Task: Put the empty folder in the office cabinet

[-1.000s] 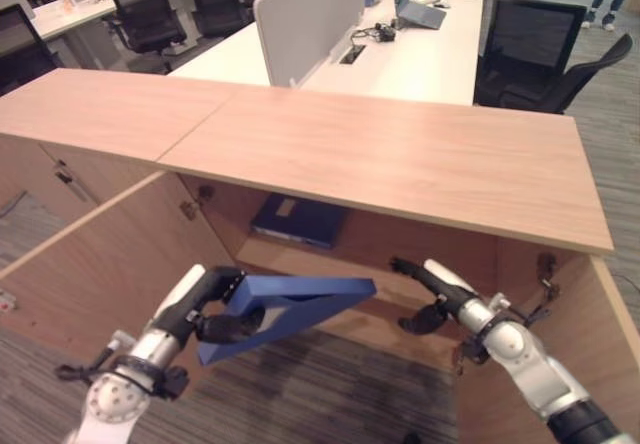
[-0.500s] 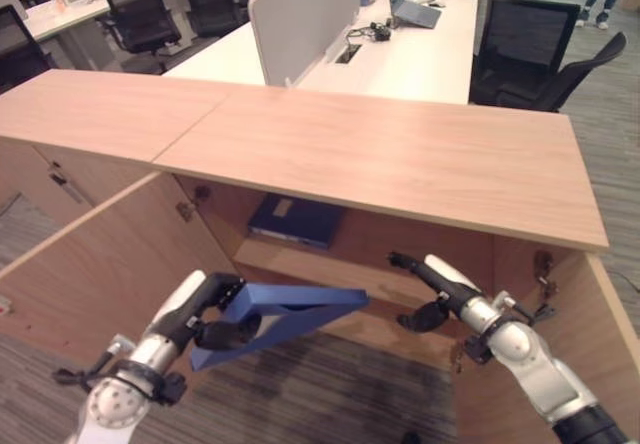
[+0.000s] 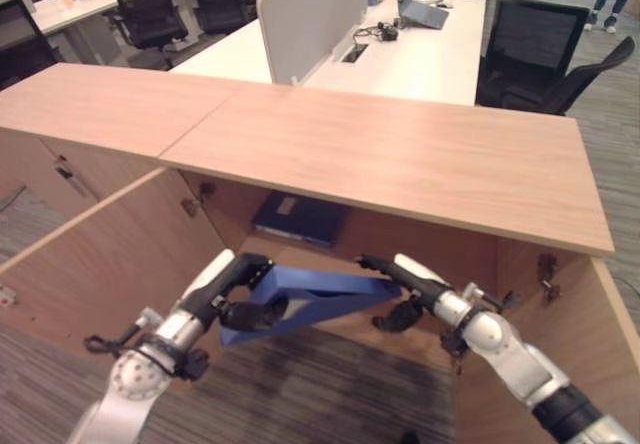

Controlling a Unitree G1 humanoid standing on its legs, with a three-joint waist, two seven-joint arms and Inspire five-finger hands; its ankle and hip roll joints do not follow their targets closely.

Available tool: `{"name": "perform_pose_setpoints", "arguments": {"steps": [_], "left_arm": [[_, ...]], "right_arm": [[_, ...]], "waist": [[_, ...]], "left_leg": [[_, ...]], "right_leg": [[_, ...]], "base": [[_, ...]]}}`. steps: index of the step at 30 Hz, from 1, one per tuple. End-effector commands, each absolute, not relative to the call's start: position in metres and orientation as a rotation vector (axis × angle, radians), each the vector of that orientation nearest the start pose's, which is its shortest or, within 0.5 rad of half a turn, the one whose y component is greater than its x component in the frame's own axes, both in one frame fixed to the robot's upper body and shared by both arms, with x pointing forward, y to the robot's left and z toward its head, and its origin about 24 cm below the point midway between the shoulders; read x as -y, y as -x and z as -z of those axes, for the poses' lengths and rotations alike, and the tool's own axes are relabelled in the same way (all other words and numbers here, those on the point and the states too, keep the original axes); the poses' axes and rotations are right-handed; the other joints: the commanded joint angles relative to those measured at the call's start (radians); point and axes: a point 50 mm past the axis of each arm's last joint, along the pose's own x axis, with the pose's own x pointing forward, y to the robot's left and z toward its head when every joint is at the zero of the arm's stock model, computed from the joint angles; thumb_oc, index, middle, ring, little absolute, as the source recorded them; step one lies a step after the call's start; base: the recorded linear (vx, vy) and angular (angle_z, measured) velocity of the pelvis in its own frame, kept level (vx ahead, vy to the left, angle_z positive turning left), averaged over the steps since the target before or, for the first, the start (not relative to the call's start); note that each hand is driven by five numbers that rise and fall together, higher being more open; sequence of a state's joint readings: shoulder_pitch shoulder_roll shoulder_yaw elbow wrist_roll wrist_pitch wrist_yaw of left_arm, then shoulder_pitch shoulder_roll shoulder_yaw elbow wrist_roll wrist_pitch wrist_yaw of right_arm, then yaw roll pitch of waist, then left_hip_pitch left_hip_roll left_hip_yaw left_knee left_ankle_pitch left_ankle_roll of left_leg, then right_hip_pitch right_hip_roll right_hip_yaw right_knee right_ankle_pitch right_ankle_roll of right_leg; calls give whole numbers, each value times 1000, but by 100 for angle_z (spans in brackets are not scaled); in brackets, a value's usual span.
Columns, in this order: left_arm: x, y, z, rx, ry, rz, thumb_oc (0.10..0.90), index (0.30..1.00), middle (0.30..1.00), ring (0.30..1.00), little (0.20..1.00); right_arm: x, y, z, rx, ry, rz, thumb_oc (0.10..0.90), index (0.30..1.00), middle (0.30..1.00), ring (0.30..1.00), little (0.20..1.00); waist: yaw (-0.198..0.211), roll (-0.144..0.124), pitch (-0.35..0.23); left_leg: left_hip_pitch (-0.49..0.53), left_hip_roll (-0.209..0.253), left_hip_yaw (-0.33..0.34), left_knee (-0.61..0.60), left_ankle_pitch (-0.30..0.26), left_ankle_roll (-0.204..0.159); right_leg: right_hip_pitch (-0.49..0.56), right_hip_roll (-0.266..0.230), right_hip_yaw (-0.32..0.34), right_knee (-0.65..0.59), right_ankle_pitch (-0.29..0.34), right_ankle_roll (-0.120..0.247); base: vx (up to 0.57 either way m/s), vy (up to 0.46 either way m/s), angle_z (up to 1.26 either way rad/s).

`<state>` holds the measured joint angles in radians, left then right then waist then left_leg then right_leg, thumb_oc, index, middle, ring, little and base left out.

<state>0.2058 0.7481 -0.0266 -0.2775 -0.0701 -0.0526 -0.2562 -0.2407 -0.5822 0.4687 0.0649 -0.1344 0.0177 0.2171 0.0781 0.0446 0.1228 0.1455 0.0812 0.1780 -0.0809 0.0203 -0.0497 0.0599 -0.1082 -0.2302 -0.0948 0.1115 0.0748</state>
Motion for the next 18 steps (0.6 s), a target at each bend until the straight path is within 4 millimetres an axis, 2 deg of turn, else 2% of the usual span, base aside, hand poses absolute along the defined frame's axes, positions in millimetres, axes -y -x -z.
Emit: {"name": "perform_pose_setpoints", "arguments": {"steps": [1, 9, 15, 16, 17, 18], "left_arm": [[-202, -225, -165, 401, -661, 515, 400, 300, 300, 300, 300], [-174, -227, -172, 452, -556, 678, 400, 300, 300, 300, 300], [-161, -227, -179, 491, -487, 751, 400, 300, 300, 300, 300], [-158, -228, -181, 499, -471, 763, 400, 300, 300, 300, 300], [-156, -228, -182, 507, -460, 766, 400, 300, 300, 300, 300], [-155, -229, -183, 516, -447, 762, 400, 300, 300, 300, 300]], "right_arm": [[104, -297, -107, 279, 725, -656, 800, 900, 900, 900, 900], [90, -298, -107, 301, 722, -687, 800, 900, 900, 900, 900], [79, -299, -101, 284, 732, -749, 800, 900, 900, 900, 900], [75, -296, -96, 264, 700, -782, 615, 622, 622, 622, 622], [72, -293, -93, 251, 681, -802, 400, 300, 300, 300, 300], [69, -290, -91, 247, 668, -831, 400, 300, 300, 300, 300]], "waist": [[-18, -53, -47], [-25, -53, -49], [-24, -54, -50], [-25, -55, -50], [-26, -56, -50], [-26, -58, -51]], "left_leg": [[13, 7, -53, -6, -51, -34], [16, 4, -53, -6, -53, -34], [18, 2, -53, -6, -52, -34], [18, 3, -54, -6, -52, -35], [18, 3, -54, -6, -52, -35], [18, 4, -55, -6, -52, -36]], "right_leg": [[92, -44, -2, 8, -90, 63], [95, -43, 0, 8, -89, 64], [95, -42, 3, 8, -89, 64], [95, -42, 4, 8, -90, 63], [96, -42, 4, 8, -90, 63], [96, -42, 4, 8, -91, 63]], "base": [[0, 0, 0], [0, 0, 0], [0, 0, 0], [0, 0, 0], [0, 0, 0], [0, 0, 0]]}}
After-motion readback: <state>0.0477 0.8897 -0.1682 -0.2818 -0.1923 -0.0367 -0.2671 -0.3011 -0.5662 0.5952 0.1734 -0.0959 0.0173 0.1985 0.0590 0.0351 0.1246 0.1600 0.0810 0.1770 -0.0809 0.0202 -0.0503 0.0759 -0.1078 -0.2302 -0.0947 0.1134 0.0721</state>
